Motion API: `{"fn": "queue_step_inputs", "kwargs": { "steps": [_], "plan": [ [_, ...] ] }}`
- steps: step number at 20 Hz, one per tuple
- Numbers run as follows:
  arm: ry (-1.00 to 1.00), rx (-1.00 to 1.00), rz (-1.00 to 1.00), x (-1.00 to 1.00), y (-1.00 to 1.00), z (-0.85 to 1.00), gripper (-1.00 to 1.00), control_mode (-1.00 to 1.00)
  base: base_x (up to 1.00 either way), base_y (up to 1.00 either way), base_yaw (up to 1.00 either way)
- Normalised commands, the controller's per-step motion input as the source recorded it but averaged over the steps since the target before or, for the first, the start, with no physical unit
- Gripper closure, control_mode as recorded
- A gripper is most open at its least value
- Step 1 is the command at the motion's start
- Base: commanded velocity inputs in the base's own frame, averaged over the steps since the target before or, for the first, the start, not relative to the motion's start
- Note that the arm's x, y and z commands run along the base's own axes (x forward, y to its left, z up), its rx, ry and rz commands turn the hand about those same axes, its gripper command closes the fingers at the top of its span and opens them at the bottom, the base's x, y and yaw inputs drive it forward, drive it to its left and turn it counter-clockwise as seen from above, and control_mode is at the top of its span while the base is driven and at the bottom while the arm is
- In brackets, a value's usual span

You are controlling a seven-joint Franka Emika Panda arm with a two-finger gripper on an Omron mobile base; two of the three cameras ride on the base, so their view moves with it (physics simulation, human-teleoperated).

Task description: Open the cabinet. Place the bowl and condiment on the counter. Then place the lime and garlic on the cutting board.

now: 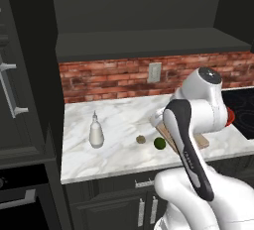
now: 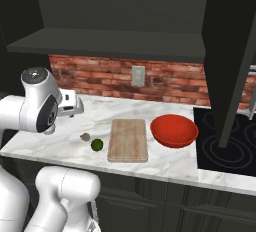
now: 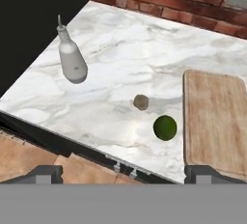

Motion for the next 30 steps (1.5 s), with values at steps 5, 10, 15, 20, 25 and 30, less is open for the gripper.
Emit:
{"fn": "queue_step_inputs", "kwargs": {
  "steps": [5, 10, 15, 20, 25, 30],
  "plan": [
    [0.05, -0.05, 0.03, 0.15, 0.00, -0.03, -1.00, -1.00, 0.00, 0.00, 0.00],
    [0.07, -0.02, 0.05, 0.19, 0.00, 0.00, -1.00, -1.00, 0.00, 0.00, 0.00],
    [0.05, -0.01, 0.04, 0.04, 0.00, -0.06, -1.00, -1.00, 0.00, 0.00, 0.00],
    [0.04, -0.03, 0.02, 0.10, 0.00, -0.22, -1.00, -1.00, 0.00, 0.00, 0.00],
    [0.04, -0.05, 0.00, 0.13, 0.08, -0.27, -1.00, -1.00, 0.00, 0.00, 0.00],
    [0.05, -0.03, 0.00, 0.19, 0.07, -0.17, -1.00, -1.00, 0.00, 0.00, 0.00]
  ]
}}
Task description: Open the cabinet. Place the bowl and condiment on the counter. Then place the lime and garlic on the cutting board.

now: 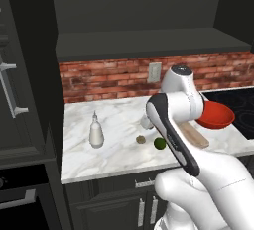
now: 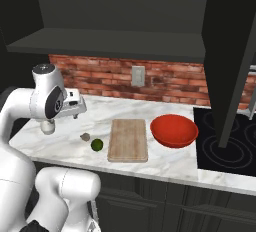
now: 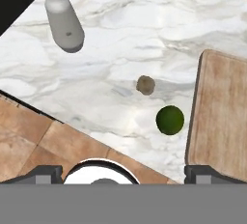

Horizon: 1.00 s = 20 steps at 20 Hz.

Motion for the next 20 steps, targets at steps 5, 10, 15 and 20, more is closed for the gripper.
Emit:
{"fn": "queue_step_inputs", "kwargs": {
  "steps": [5, 10, 15, 20],
  "plan": [
    [0.05, 0.00, 0.00, 0.21, 0.00, -0.08, -1.00, -1.00, 0.00, 0.00, 0.00],
    [0.03, 0.00, 0.00, 0.18, 0.00, -0.11, -1.00, -1.00, 0.00, 0.00, 0.00],
    [0.03, 0.00, 0.00, 0.10, 0.00, -0.20, -1.00, -1.00, 0.00, 0.00, 0.00],
    [0.03, 0.00, 0.00, 0.08, 0.00, -0.25, -1.00, -1.00, 0.00, 0.00, 0.00]
  ]
}}
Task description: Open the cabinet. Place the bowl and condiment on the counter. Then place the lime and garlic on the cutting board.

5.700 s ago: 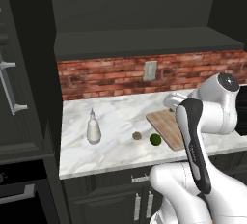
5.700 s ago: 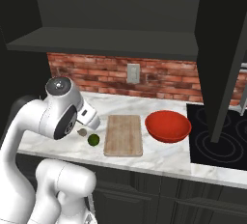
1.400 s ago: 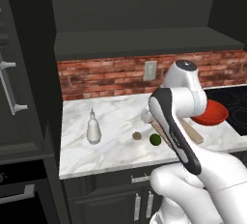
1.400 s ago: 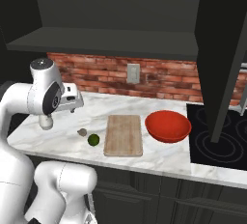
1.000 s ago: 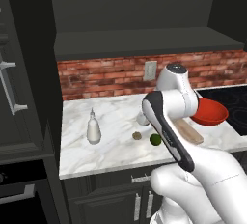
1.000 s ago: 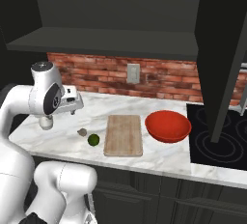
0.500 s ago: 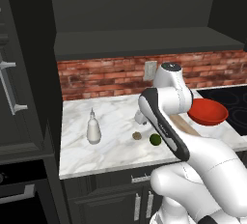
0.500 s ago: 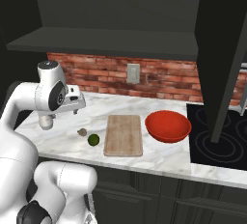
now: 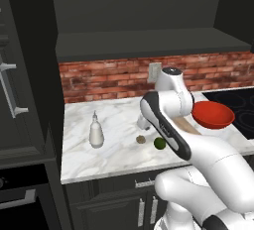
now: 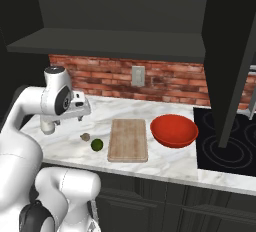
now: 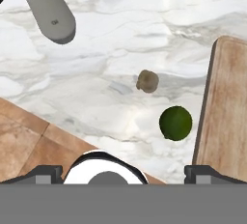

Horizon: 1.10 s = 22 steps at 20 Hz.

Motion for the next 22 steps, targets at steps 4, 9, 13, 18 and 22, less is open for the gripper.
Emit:
{"fn": "queue_step_inputs", "kwargs": {
  "steps": [4, 9, 13, 18, 22],
  "plan": [
    [0.02, 0.00, 0.00, 0.12, 0.00, -0.22, -1.00, -1.00, 0.00, 0.00, 0.00],
    [0.00, 0.00, 0.00, 0.12, 0.00, -0.19, -1.00, -1.00, 0.00, 0.00, 0.00],
    [0.00, 0.00, 0.00, 0.03, 0.00, -0.15, -1.00, -1.00, 0.00, 0.00, 0.00],
    [0.00, 0.00, 0.00, 0.02, 0.00, -0.11, -1.00, -1.00, 0.00, 0.00, 0.00],
    [-0.01, 0.00, 0.00, 0.02, 0.00, -0.08, -1.00, -1.00, 0.00, 0.00, 0.00]
  ]
}}
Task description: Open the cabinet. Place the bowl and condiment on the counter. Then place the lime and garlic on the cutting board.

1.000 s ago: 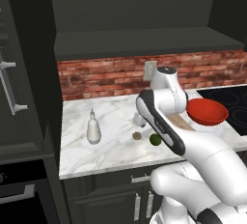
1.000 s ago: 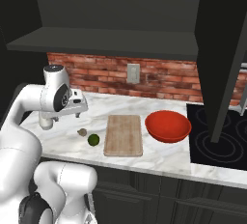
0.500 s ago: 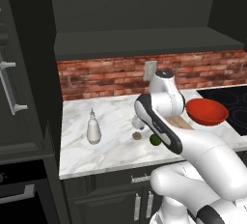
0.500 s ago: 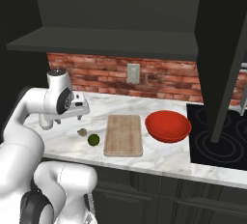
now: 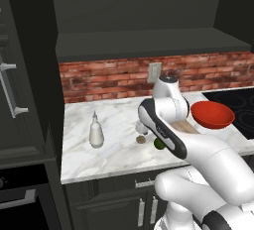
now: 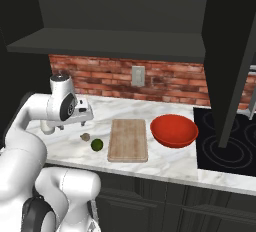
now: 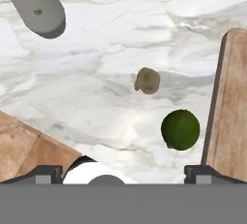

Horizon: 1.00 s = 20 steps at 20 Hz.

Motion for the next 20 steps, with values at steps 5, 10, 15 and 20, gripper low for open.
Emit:
{"fn": "queue_step_inputs", "kwargs": {
  "steps": [5, 10, 15, 20],
  "plan": [
    [-0.06, 0.00, 0.00, 0.09, 0.01, -0.05, -1.00, -1.00, 0.00, 0.00, 0.00],
    [-0.07, 0.00, 0.00, 0.08, 0.04, -0.07, -1.00, -1.00, 0.00, 0.00, 0.00],
    [-0.02, 0.00, 0.00, 0.01, 0.00, -0.10, -1.00, -1.00, 0.00, 0.00, 0.00],
    [0.00, 0.00, 0.00, 0.04, 0.00, -0.13, -1.00, -1.00, 0.00, 0.00, 0.00]
  ]
}}
